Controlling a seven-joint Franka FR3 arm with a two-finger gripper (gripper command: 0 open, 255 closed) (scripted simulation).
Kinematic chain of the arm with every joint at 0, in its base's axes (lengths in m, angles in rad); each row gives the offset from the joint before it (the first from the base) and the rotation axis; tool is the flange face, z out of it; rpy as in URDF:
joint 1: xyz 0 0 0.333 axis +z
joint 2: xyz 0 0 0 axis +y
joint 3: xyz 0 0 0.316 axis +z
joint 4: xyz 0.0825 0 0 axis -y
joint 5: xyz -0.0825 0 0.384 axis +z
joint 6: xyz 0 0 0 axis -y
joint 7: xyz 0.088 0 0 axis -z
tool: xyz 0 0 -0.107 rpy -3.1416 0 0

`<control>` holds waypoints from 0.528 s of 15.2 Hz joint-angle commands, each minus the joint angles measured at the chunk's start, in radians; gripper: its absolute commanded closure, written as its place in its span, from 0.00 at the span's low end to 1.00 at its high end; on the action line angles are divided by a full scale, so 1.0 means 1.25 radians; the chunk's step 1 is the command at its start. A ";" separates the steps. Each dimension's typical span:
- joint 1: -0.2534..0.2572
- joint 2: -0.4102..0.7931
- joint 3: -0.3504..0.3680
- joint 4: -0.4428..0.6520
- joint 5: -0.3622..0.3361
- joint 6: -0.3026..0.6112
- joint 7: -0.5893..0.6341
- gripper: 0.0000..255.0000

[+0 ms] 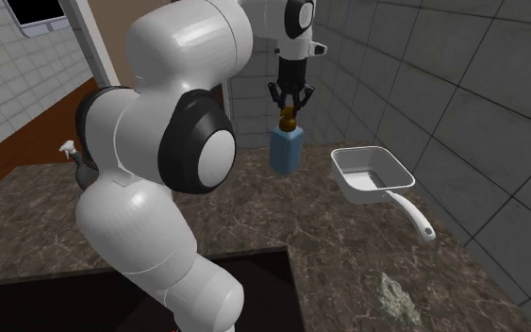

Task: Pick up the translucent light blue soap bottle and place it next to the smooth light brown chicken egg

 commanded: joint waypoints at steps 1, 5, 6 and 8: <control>0.010 -0.044 0.012 -0.024 0.003 -0.019 0.022 1.00; 0.027 -0.121 0.039 -0.061 0.012 -0.059 0.067 1.00; 0.032 -0.139 0.046 -0.067 0.016 -0.070 0.079 1.00; 0.040 -0.173 0.061 -0.077 0.023 -0.094 0.102 1.00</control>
